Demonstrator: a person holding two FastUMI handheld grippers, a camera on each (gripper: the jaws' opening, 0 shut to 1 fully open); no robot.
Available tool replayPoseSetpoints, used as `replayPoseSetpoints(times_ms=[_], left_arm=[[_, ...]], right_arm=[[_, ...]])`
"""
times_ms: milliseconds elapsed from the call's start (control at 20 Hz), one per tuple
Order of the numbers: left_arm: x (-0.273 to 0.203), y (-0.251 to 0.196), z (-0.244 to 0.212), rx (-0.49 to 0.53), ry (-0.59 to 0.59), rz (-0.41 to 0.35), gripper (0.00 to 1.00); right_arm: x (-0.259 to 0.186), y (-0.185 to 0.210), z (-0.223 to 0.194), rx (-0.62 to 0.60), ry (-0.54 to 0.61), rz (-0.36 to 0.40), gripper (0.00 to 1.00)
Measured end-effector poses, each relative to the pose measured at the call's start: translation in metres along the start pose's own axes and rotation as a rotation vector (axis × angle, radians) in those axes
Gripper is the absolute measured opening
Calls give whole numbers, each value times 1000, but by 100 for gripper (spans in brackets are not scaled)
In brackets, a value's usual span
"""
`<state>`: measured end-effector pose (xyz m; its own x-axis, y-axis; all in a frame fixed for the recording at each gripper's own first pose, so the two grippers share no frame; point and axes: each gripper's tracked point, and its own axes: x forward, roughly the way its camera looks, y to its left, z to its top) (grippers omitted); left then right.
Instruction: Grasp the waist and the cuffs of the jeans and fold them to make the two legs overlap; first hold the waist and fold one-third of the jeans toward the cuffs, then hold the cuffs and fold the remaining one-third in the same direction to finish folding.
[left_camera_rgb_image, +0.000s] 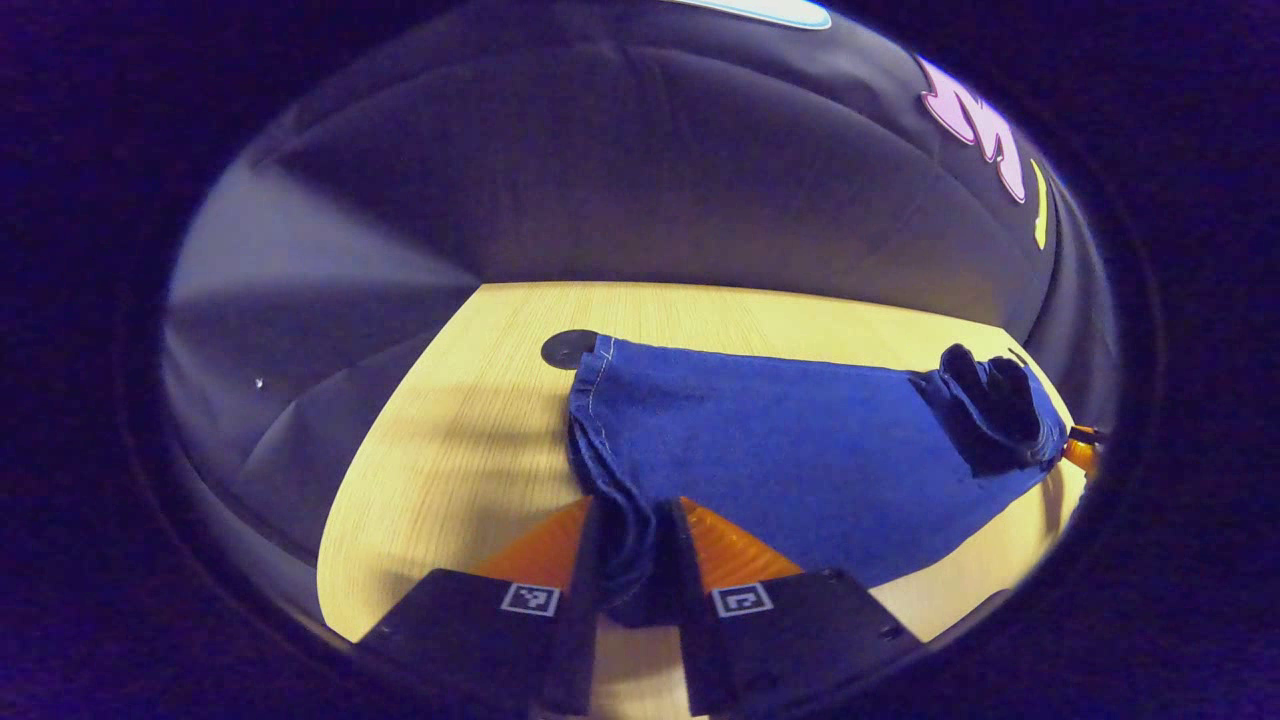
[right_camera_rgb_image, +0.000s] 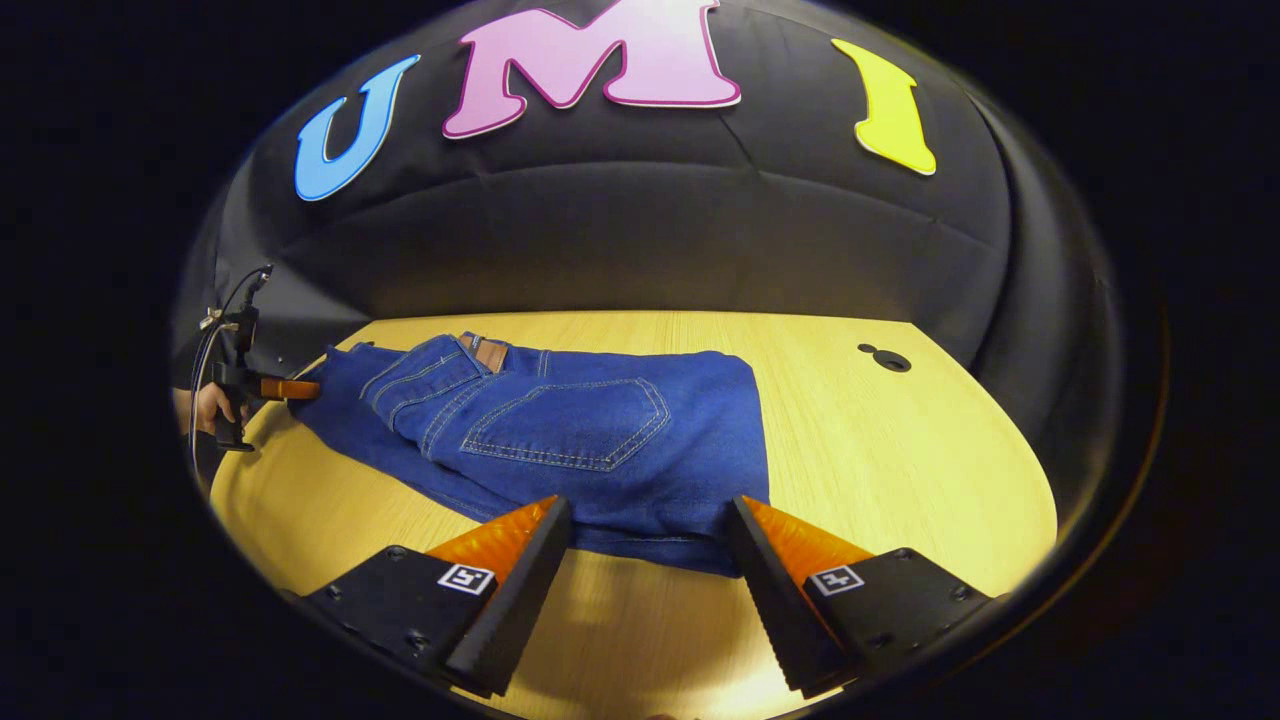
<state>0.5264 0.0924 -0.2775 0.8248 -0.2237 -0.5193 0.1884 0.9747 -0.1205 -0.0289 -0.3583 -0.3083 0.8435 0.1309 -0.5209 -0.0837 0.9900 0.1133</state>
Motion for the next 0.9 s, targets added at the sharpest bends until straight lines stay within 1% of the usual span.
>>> replayPoseSetpoints(times_ms=[50, 100, 200, 250, 300, 350, 400, 500, 550, 600, 700, 800, 900], left_arm=[[-2, 2, 2, -28, -12, 7, 30], [-2, 3, 3, -56, -24, 12, 22], [-4, 3, 5, -111, -50, 30, 14], [-3, 3, 4, -141, -49, 49, 7], [-6, 2, 1, -158, -40, 70, 7], [-10, 0, -3, -171, -22, 91, 2], [-19, -3, -3, -189, -21, 109, 6], [-37, -7, 14, -228, -66, 133, 6], [-46, -11, 27, -249, -102, 134, 2], [-58, -18, 38, -269, -131, 133, 6], [-80, -44, 57, -298, -172, 115, 6], [-96, -76, 74, -276, -195, 125, 6], [-110, -116, 93, -247, -217, 110, 6]], right_arm=[[1, 1, 1, -2, -1, 1, 98], [1, 2, 0, -6, -3, 1, 98], [0, 3, -1, -14, -3, 1, 98], [0, 3, 0, -17, -3, 0, 98], [-1, 2, 0, -19, -2, -2, 98], [-2, 1, 0, -20, -2, -3, 98], [-3, 0, 1, -23, -1, -6, 98], [-8, -3, 10, -33, -16, -23, 98], [-8, -5, 15, -40, -26, -34, 98], [-11, -6, 20, -41, -31, -44, 98], [-14, -7, 23, -45, -41, -64, 98], [-15, -9, 24, -50, -44, -81, 98], [-16, -13, 23, -59, -42, -102, 98]])
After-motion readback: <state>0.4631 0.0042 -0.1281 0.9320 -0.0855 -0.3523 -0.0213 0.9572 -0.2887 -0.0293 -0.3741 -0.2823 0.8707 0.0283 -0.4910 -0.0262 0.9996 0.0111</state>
